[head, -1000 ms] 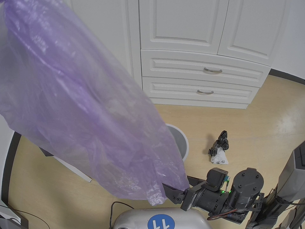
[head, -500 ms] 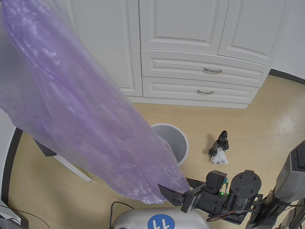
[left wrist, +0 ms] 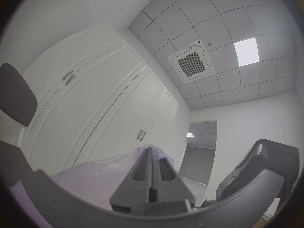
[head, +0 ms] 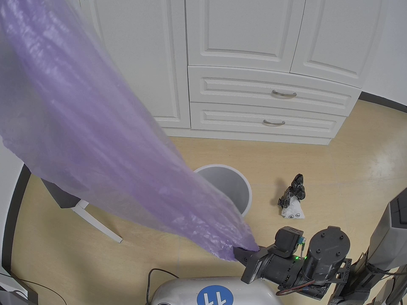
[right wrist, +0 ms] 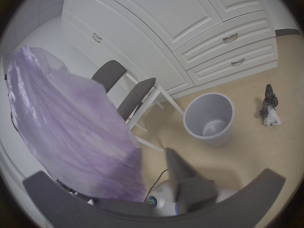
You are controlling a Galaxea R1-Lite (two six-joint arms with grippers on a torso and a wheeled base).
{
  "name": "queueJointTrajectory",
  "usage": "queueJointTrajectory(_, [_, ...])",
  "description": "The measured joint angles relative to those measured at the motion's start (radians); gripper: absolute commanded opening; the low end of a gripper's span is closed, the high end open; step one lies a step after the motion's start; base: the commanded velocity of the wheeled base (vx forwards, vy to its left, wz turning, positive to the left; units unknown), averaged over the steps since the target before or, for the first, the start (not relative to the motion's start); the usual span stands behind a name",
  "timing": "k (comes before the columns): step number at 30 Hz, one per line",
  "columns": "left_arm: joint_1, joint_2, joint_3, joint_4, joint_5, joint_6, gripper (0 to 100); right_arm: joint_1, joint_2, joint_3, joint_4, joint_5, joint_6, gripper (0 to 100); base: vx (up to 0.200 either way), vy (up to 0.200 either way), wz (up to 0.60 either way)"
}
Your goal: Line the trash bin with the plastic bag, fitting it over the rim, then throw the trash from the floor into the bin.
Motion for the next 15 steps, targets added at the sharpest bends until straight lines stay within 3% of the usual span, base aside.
queueJointTrajectory(10, [0.0, 0.013, 0.015, 0.005, 0.001, -0.001, 0, -0.003, -0.05, 0.0, 0.0, -0.001, -0.014, 0, 0.0, 0.0, 0.0])
queueJointTrajectory(15, [0.007, 0.016, 0.038, 0.016, 0.005, -0.002, 0, -0.013, -0.129, 0.0, 0.0, -0.003, -0.091, 0, 0.0, 0.0, 0.0])
